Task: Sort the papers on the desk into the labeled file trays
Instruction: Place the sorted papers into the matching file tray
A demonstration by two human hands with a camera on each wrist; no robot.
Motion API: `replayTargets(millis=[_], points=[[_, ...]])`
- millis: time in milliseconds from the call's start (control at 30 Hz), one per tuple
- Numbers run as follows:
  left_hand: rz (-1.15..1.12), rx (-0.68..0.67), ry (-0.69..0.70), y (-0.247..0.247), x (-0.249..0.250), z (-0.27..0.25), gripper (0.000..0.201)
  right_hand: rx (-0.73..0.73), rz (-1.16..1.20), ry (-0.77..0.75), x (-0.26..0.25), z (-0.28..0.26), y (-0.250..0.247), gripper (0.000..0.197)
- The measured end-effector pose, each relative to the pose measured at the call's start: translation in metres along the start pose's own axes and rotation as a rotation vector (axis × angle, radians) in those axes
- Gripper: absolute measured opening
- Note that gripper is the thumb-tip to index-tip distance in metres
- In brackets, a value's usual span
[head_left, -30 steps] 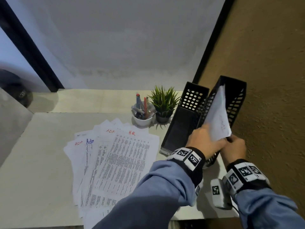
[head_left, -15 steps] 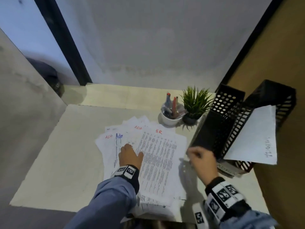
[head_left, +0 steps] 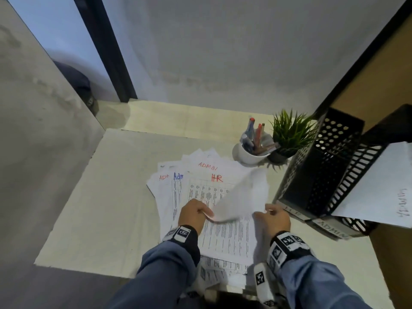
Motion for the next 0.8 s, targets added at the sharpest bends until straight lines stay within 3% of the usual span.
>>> replayTargets(millis=[100, 200, 367, 500, 667, 800], points=[[-0.099, -0.062, -0.035, -0.013, -0.004, 0.000, 0.052, -0.050, 0.113, -0.026, -0.010, -0.007, -0.001, 0.017], [-0.126, -0.060, -0.080, -0.027, -0.002, 0.001, 0.044, -0.103, 0.232, -0.047, -0.021, -0.020, -0.001, 0.021], [0.077, 0.314, -0.125, -0.041, -0.008, 0.014, 0.020, -0.115, 0.375, -0.150, -0.016, -0.019, 0.008, 0.044], [-0.035, 0.254, -0.294, -0.040, -0.011, 0.020, 0.051, -0.178, 0.426, -0.127, -0.007, -0.010, 0.010, 0.049], [0.125, 0.211, -0.281, -0.038, -0.007, 0.023, 0.029, -0.192, 0.385, -0.142, -0.011, -0.013, 0.006, 0.053], [0.212, 0.184, -0.126, -0.039, -0.006, 0.020, 0.013, -0.136, 0.279, -0.184, -0.007, -0.007, 0.011, 0.045]])
Point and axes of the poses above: each hand's wrist, its own z-axis towards the middle knuckle, its own y-axis out of the palm, x = y × z, the point moved 1 cm from there along z, towards the middle knuckle, and after that the axes turned 3 degrees about x, right-handed, at the moved point
